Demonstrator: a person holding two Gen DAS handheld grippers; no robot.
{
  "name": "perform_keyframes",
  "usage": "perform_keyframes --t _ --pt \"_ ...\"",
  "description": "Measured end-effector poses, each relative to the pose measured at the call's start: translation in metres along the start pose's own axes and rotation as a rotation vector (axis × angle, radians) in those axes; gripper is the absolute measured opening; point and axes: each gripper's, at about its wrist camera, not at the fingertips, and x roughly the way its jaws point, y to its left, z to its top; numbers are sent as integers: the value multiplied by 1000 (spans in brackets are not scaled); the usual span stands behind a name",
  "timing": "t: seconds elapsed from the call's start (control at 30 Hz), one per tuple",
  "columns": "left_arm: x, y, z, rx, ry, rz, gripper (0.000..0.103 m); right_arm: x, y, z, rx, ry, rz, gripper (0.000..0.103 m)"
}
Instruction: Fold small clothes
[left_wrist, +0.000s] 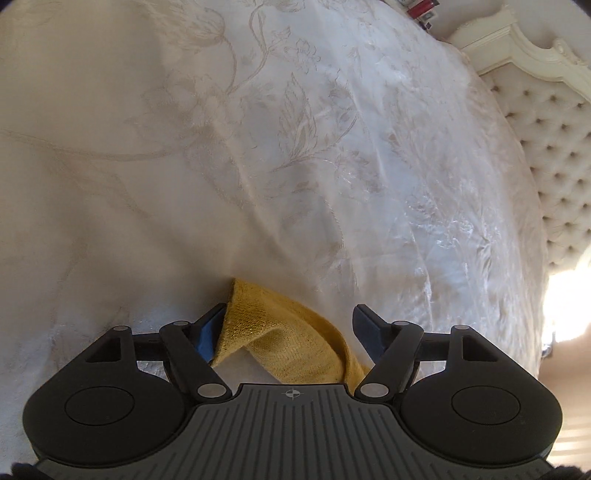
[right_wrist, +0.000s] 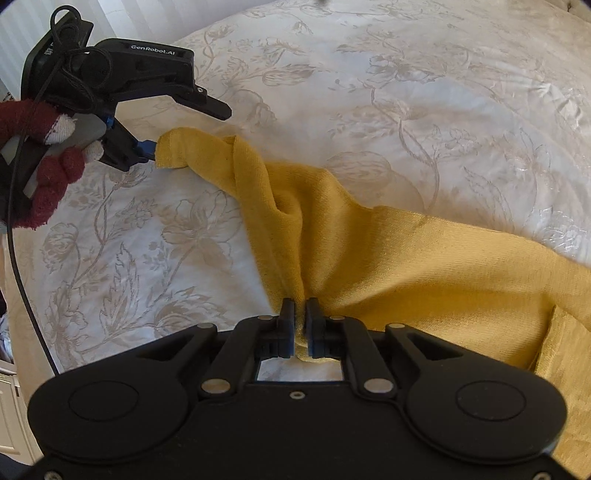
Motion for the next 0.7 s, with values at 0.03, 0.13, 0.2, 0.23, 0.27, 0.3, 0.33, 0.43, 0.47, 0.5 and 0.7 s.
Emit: perform_keyframes --t 0.03,0.13,0.2,0.23,0.27,0.3,0.33,0.43,0.47,0.5,0.7 --pt "4 1 1 -3 7 -10 70 0 0 0 3 0 0 17" --pt "9 11 3 -82 15 -103 65 -2 -1 -1 9 -7 -2 18" --pt "11 14 4 -118 11 -111 46 -4 0 -1 17 -11 -4 19" --pt "10 15 5 -112 2 -97 41 -6 0 1 17 -17 -9 20" --pt "9 14 5 -96 -12 -84 41 -9 2 2 13 -27 -17 20" --pt "5 12 5 -64 -34 -68 41 -12 3 4 4 -45 -29 21" --pt "2 9 6 -25 -59 -53 41 -18 5 7 -2 -69 -36 31" --pt "-5 0 13 131 -101 -6 41 -28 7 22 -7 -140 -19 55" --pt "-5 0 16 148 -91 -2 41 -29 8 27 -12 -153 -13 55" --pt "-5 1 19 147 -83 -6 41 -27 10 36 -19 -161 -3 55" --pt "-24 5 22 138 -108 -32 46 6 16 85 -30 -159 85 55"
